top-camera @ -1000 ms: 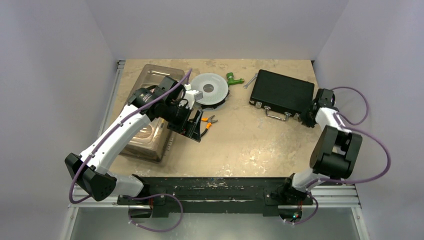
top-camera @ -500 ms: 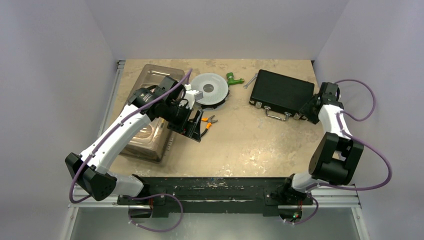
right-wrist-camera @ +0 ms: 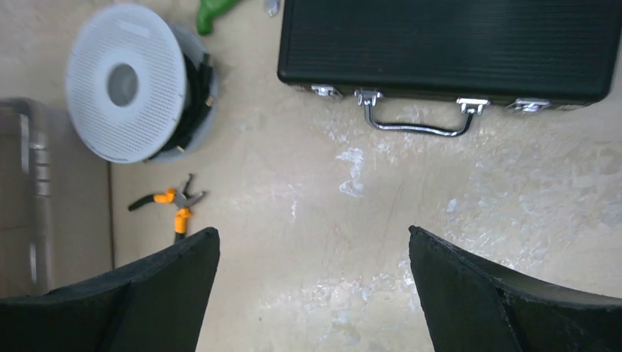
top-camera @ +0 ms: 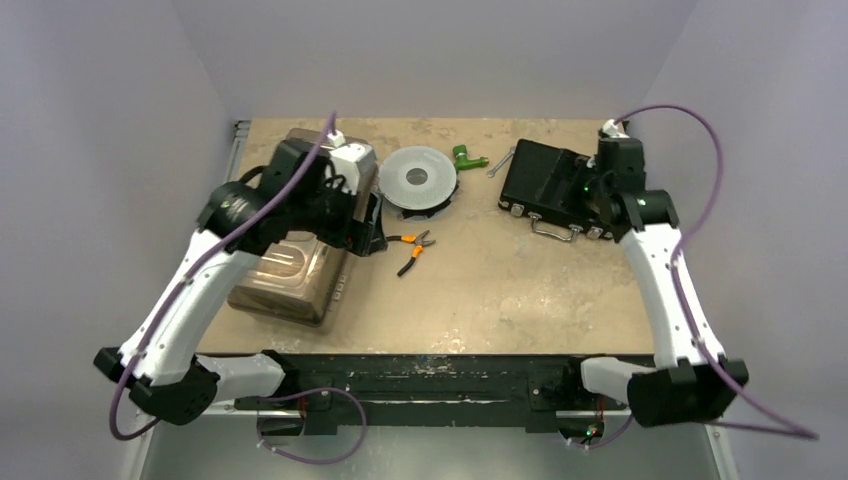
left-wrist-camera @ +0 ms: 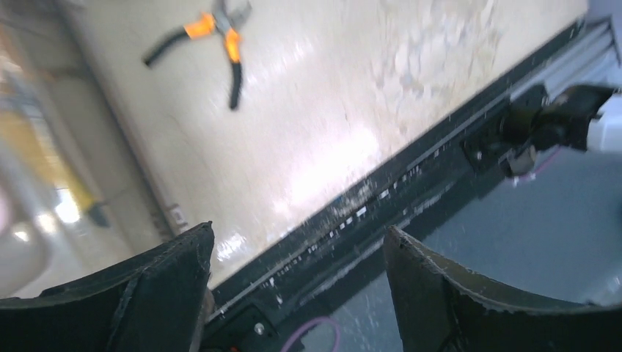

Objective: Pack up texas hold em set

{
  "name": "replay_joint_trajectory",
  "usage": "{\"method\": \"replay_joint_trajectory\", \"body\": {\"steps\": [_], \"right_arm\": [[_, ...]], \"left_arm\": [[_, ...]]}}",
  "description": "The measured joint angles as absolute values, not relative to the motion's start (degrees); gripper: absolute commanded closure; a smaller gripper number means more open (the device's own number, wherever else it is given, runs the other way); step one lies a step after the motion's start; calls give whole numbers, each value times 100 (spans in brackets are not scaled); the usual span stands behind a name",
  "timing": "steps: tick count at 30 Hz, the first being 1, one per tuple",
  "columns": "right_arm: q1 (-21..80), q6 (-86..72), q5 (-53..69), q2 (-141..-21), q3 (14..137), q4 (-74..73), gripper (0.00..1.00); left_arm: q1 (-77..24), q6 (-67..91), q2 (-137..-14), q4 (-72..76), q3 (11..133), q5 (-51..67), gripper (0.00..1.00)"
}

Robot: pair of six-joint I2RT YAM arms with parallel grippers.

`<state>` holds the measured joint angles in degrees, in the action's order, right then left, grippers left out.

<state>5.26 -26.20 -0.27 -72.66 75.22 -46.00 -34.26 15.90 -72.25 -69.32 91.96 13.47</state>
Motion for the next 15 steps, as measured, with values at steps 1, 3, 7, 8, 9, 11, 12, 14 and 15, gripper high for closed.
{"method": "replay_joint_trajectory", "body": {"steps": [1,3,7,8,9,11,12,14,15], "right_arm": [[502,-2602,-27,-6978,7555,-4683,1],[462,-2585,-49,-6473,7647,-4860,1],[445,-2515,-108,-5618,8055,-5308,1],[445,-2488,-110,-5489,8162,-5380,1],[445,-2451,-126,-5341,8305,-5468,1],[445,-2383,-233,-5103,8613,-5640,1],[447,-2349,-322,-5006,8774,-5704,1],[447,-2300,-567,-4838,9126,-5824,1],[447,-2285,-722,-4757,9334,-5881,1]], "left_arm": [[-3426,1605,-7098,-6923,9393,1164,16],[-3426,1643,-6877,-6890,9813,799,14],[-3426,1675,-6423,-6742,10591,-10,10],[-3426,1673,-6346,-6711,10718,-169,8],[-3426,1664,-6276,-6676,10853,-360,6],[-3426,1614,-6130,-6576,11069,-786,3],[-3426,1570,-6042,-6512,11157,-1004,1],[-3426,1485,-5861,-6298,11257,-1420,0],[-3426,1422,-5769,-6182,11268,-1594,0]]}}
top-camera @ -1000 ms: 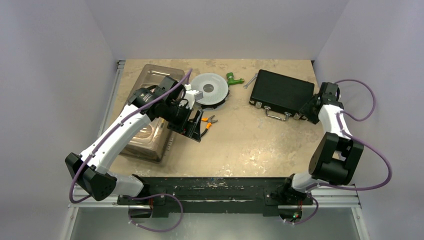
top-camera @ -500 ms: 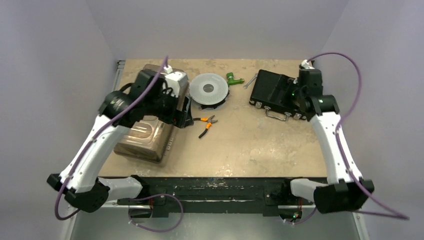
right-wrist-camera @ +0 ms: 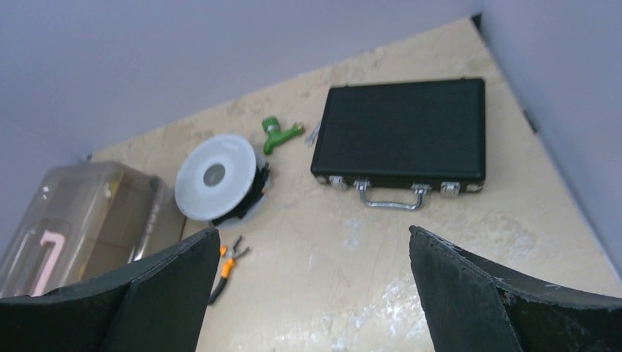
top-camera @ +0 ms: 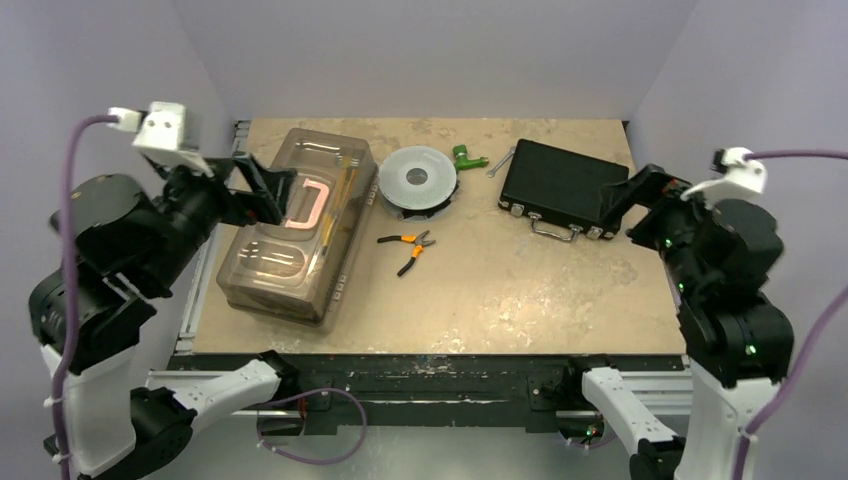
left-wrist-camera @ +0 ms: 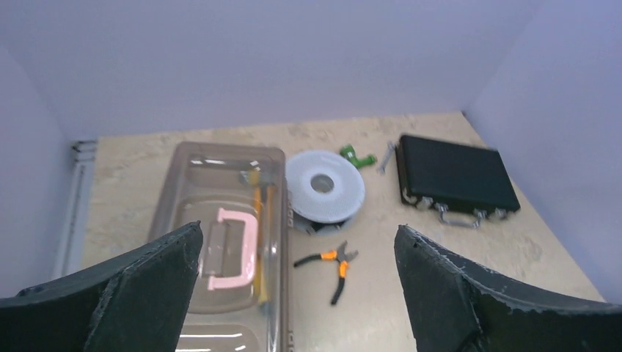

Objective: Pack up texas hold em set

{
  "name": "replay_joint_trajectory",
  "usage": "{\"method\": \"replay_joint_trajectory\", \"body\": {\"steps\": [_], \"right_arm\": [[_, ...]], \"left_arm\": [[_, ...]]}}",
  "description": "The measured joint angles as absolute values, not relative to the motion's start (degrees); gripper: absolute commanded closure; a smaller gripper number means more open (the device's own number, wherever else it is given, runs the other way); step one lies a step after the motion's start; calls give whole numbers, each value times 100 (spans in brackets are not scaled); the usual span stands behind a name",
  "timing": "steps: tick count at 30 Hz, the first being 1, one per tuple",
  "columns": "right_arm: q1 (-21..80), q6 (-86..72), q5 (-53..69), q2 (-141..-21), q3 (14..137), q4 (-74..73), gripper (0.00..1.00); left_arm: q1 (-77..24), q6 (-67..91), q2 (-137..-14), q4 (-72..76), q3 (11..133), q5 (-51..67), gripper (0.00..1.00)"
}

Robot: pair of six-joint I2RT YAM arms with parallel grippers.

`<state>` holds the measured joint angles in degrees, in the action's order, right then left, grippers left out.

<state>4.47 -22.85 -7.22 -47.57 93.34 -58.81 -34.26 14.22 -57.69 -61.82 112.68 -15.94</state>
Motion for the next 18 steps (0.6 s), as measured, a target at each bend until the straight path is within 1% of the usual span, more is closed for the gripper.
{"method": "replay_joint_trajectory", "body": {"steps": [4,8,12,18], "right_arm": [[445,-2200,-1337,-4440,9939,-5743,1],[445,-2097,-1612,-3992,9983,-5221,1],[445,-2158,-1831,-3900,10121,-4897,1],[445,-2515,-2161,-4027,10060,-4958,1]], "left_arm": [[-3426,1175,-5325,-5596,11251,-2283,0],[-3426,930,-4799,-4928,11065,-2731,0],[-3426,873,-4528,-4665,10991,-2936,0],[-3426,910,-4403,-4604,10610,-3079,1]]}}
